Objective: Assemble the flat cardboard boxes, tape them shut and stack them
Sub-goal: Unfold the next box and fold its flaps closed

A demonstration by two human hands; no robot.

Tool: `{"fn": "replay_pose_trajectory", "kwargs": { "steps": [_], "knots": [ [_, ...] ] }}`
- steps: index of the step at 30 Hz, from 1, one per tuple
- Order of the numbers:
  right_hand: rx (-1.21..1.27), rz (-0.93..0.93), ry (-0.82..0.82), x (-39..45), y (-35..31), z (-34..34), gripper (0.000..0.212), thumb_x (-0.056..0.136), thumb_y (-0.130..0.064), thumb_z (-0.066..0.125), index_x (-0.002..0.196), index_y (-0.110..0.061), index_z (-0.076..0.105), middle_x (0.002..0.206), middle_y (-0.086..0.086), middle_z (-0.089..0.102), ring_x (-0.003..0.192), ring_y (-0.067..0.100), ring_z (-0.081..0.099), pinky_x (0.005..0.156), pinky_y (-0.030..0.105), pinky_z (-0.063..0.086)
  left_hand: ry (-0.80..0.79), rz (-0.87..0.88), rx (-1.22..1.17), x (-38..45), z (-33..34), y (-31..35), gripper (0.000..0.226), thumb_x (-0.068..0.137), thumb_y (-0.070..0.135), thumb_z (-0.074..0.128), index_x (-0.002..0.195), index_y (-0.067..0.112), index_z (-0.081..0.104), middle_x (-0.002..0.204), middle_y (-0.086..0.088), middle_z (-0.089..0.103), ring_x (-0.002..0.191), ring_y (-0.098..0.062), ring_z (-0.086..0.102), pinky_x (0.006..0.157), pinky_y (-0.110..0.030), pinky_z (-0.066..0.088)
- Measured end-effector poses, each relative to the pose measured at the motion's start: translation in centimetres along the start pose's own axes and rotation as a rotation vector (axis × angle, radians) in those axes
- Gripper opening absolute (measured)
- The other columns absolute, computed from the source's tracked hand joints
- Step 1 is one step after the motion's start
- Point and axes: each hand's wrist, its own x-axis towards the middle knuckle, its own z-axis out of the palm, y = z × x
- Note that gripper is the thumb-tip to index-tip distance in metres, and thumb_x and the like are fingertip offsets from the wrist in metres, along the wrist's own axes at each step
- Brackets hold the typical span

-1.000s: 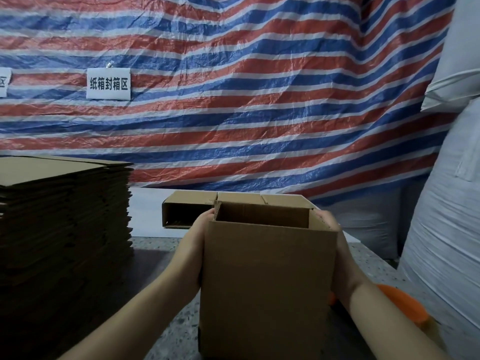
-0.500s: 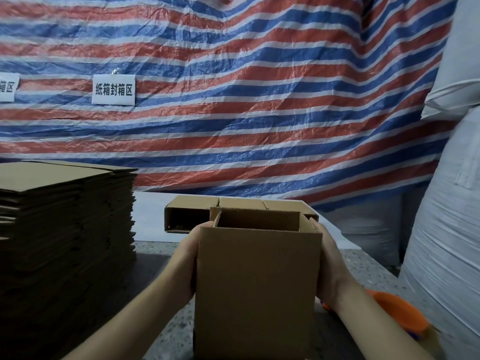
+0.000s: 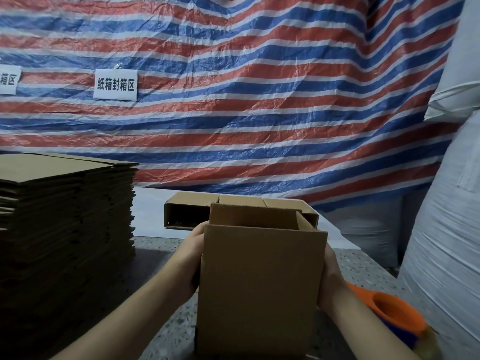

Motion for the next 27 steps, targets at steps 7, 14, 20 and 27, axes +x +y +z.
{"fn": "replay_pose_trajectory", "kwargs": {
  "steps": [7, 14, 20, 27],
  "knots": [
    [-0.085, -0.071, -0.072, 0.0, 0.2, -0.5, 0.046, 0.097, -0.041, 0.044, 0.079, -0.021, 0.08, 0.077, 0.01, 0.076, 0.071, 0.024, 0.073, 0.058, 0.033, 0.059, 0.038, 0.078, -0.046, 0.1, -0.3, -0.3, 0.046, 0.09, 0.016, 0.067, 0.133, 0.023, 0.052, 0.111, -0.015, 0.069, 0.085, -0.028, 0.073, 0.052, -0.03, 0.056],
    [-0.074, -0.035, -0.205, -0.8, -0.4, -0.7, 0.03, 0.084, -0.044, 0.057, 0.088, -0.019, 0.075, 0.07, 0.006, 0.072, 0.062, 0.016, 0.07, 0.052, 0.027, 0.055, 0.119, 0.253, 0.135, -1.2, -0.6, 0.6, 0.017, 0.09, 0.003, 0.064, 0.099, 0.017, 0.06, 0.105, -0.017, 0.065, 0.073, -0.027, 0.067, 0.05, -0.032, 0.053],
    [-0.173, -0.049, -0.237, -0.3, -1.0, -1.0, 0.025, 0.078, -0.043, 0.062, 0.092, -0.027, 0.075, 0.076, 0.001, 0.073, 0.067, 0.011, 0.071, 0.056, 0.024, 0.055, 0.05, 0.311, 0.37, -2.3, -0.5, 2.0, 0.024, 0.081, 0.039, 0.068, 0.081, 0.017, 0.079, 0.086, -0.016, 0.075, 0.089, -0.038, 0.071, 0.086, -0.055, 0.056],
    [-0.195, -0.023, -0.149, 0.2, -0.8, -0.9, 0.03, 0.075, -0.048, 0.065, 0.095, -0.028, 0.076, 0.089, 0.007, 0.076, 0.077, 0.016, 0.074, 0.061, 0.026, 0.057, -0.312, 0.234, 0.407, -1.6, -3.3, 3.1, 0.095, 0.067, 0.085, 0.043, 0.12, 0.01, 0.066, 0.122, -0.007, 0.069, 0.119, -0.023, 0.063, 0.109, -0.048, 0.041]
  ]
}}
